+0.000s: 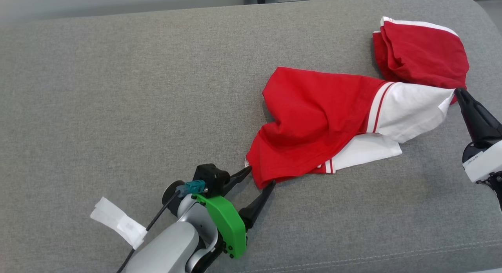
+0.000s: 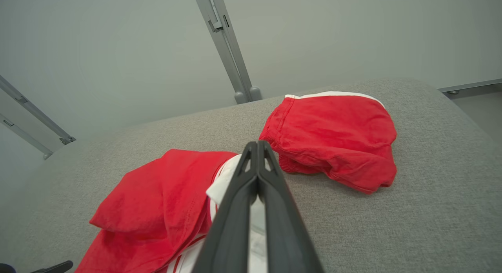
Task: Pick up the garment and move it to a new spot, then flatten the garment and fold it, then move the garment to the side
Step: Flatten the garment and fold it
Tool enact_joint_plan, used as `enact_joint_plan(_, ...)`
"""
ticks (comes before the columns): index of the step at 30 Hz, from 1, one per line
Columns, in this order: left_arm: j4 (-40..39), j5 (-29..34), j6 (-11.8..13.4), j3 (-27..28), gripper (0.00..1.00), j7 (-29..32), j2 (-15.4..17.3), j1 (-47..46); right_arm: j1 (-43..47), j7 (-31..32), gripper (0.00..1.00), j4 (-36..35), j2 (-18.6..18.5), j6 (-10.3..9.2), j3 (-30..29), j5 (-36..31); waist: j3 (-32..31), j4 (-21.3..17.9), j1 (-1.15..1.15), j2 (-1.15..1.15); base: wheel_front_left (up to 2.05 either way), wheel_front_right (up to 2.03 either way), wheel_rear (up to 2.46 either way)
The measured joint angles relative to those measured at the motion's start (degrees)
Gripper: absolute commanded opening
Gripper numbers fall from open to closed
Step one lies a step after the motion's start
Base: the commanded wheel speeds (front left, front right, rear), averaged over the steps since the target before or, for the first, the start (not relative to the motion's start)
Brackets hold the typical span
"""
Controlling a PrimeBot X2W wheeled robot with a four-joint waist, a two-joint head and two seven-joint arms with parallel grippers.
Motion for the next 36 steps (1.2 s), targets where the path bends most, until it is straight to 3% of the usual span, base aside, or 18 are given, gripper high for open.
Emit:
enact_joint_plan(14,6.6,0.8,-0.2,-1.2,1.00,-1.4,-0.9,-1.9,0.0,-0.5,0.00,-0.8,0.4,-0.40,0.3,-0.3,1.1,-1.3,0.00,0.00,0.00,0.00,0.00)
enact_joint_plan(15,7.1,0.8,-0.2,-1.2,0.91,-1.6,-1.1,-2.0,0.0,-0.5,0.00,-0.8,0.5,-0.40,0.3,-0.3,1.1,-1.4,0.00,0.00,0.00,0.00,0.00)
enact_joint_plan(16,7.8,0.8,-0.2,-1.1,0.72,-2.0,-1.3,-2.0,0.0,-0.5,0.00,-0.8,0.6,-0.40,0.4,-0.4,1.1,-1.4,0.00,0.00,0.00,0.00,0.00)
enact_joint_plan(17,8.3,0.8,-0.2,-1.1,0.45,-2.1,-1.4,-2.0,0.0,-0.5,0.00,-0.9,0.7,-0.40,0.5,-0.6,1.0,-1.5,0.00,0.00,0.00,0.00,0.00)
enact_joint_plan(19,8.8,0.8,-0.2,-1.0,0.18,-2.7,-1.9,-2.1,0.0,-0.5,0.00,-0.8,0.7,-0.41,0.5,-0.7,1.0,-1.6,0.00,0.00,0.00,0.00,0.00)
enact_joint_plan(20,9.0,0.8,-0.2,-0.8,0.00,-3.2,-2.2,-2.1,0.0,-0.5,0.00,-0.8,0.7,-0.41,0.5,-0.7,1.0,-1.7,0.00,0.00,0.00,0.00,0.00)
enact_joint_plan(24,9.4,-1.1,-0.2,1.4,0.00,-5.6,-2.7,-2.9,0.1,-0.5,0.00,-0.8,0.7,-0.42,0.6,-0.7,1.1,-1.8,0.00,0.00,0.00,0.00,0.00)
enact_joint_plan(30,5.3,-6.3,-0.2,11.1,0.00,-9.0,-3.3,-7.1,1.5,-1.8,0.00,0.2,0.7,-0.44,-1.3,-0.6,0.8,-1.0,0.00,0.00,0.00,0.00,0.00)
enact_joint_plan(36,0.9,-8.6,-0.5,17.7,0.00,-9.2,-0.1,-11.1,3.5,-3.9,0.00,1.8,0.7,-0.52,-3.4,-0.6,-0.4,0.8,0.00,0.00,0.00,0.00,0.00)
